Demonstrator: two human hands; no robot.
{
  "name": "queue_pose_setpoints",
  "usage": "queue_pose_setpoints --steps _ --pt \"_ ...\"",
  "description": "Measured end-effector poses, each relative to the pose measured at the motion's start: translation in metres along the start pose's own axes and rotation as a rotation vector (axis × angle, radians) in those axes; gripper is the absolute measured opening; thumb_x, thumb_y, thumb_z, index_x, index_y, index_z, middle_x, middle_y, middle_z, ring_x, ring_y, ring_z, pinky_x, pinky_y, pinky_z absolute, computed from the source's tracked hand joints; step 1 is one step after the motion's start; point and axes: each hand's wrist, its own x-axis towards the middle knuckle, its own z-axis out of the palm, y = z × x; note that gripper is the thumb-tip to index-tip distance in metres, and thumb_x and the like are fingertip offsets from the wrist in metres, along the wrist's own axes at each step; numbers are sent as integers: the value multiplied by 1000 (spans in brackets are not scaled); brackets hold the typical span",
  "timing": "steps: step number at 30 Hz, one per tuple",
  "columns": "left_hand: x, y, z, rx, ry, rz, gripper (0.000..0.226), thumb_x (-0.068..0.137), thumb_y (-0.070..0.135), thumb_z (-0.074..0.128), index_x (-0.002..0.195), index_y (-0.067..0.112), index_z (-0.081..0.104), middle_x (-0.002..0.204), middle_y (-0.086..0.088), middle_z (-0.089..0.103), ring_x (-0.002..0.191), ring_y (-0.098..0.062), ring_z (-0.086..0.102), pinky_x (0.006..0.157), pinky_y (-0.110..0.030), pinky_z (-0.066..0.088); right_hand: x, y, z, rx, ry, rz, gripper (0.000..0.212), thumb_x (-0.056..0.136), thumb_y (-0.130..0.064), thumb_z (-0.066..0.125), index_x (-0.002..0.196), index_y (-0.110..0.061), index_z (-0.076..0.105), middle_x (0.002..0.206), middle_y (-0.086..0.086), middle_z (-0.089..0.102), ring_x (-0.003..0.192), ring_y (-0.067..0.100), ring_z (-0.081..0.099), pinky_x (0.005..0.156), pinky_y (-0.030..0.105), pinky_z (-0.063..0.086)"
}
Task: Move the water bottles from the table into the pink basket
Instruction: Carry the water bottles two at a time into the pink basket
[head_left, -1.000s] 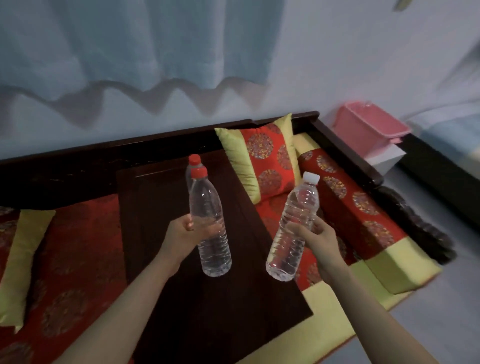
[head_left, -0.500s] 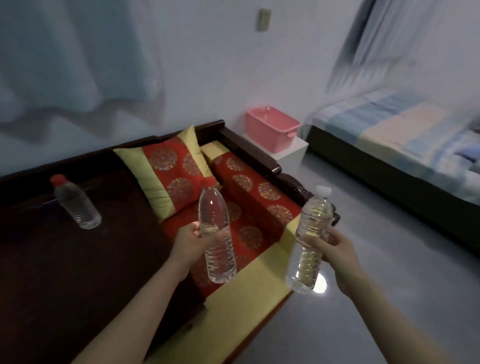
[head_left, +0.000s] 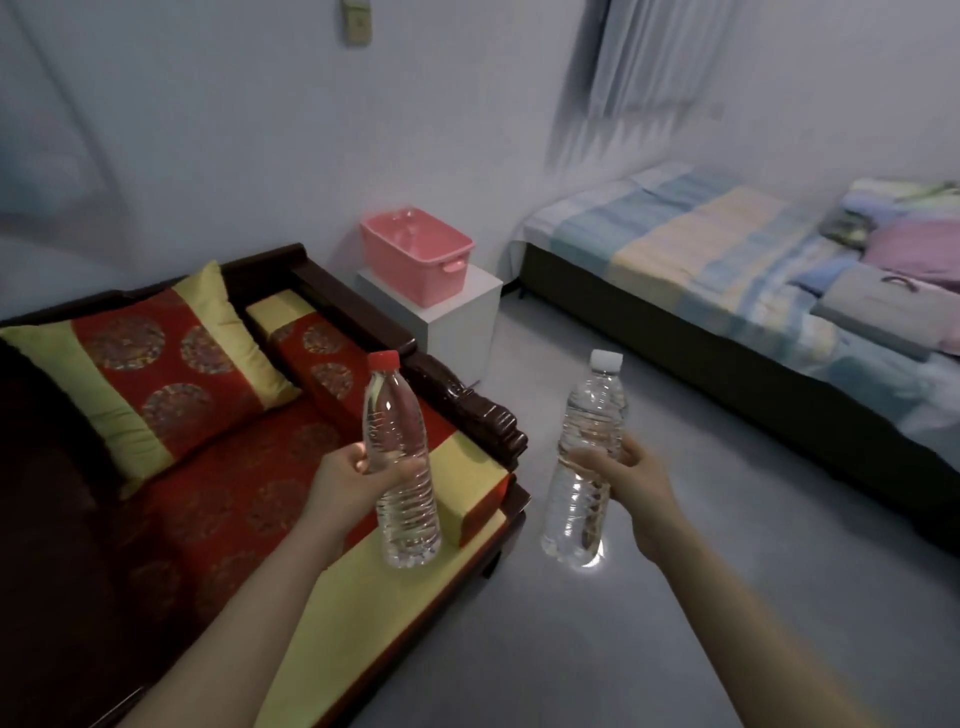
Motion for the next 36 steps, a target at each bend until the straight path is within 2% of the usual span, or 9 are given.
queue_pose_setpoints --steps 4,9,12,13,16,20,25,29,36 --pt "55 17 43 37 12 27 36 58 36 89 86 20 74 75 20 75 65 3 69 61 -22 46 65 -3 -30 -21 -10 -10 34 68 -19 82 97 -32 69 87 -13 77 76 4 72 69 28 51" --pt "135 43 91 15 44 41 40 56 36 89 86 16 73 73 12 77 61 -3 71 52 -17 48 161 -17 -66 -69 -36 -9 39 68 -19 83 103 -27 71 94 -4 77 81 10 74 76 32 54" --pt "179 62 121 22 84 45 35 58 33 90 85 18 73 75 5 77 71 -9 71 63 -25 52 224 -34 -84 -77 -72 -17 41 69 -18 84 106 -26 69 96 -2 77 88 16 73 80 34 55" --pt "193 69 131 23 99 43 33 59 31 90 84 18 74 75 4 77 74 -11 71 67 -28 52 245 -39 -88 -77 -78 -22 42 69 -18 84 107 -26 69 96 -3 77 89 15 73 78 31 55" --pt "228 85 156 37 128 30 28 58 28 90 78 19 72 68 13 75 71 -8 68 61 -25 48 300 -52 -101 -62 -81 -33 43 68 -17 85 106 -25 67 96 -3 76 84 11 73 69 23 53" --pt "283 99 185 51 165 13 36 56 32 91 85 18 75 81 2 78 80 -15 72 70 -29 53 379 -65 -117 -64 -138 -48 44 68 -19 85 107 -28 66 96 -4 76 81 6 73 65 20 51" --pt "349 117 229 29 300 -15 33 56 29 92 82 19 76 79 2 79 81 -16 74 71 -28 54 490 -84 -129 -82 -273 -78 45 69 -17 84 107 -29 63 101 -3 73 92 14 70 70 26 50" --pt "402 130 261 -25 433 -55 33 56 33 92 82 21 75 77 7 78 79 -11 73 67 -25 52 584 -112 -127 -137 -430 -101 44 67 -20 85 103 -34 64 97 -5 74 87 11 72 69 25 50" --pt "478 151 276 -43 556 -65 39 57 35 90 89 21 75 81 11 78 76 -4 72 69 -23 51 698 -144 -85 -159 -588 -159 45 67 -14 84 107 -26 67 94 -7 77 83 8 73 69 21 52"
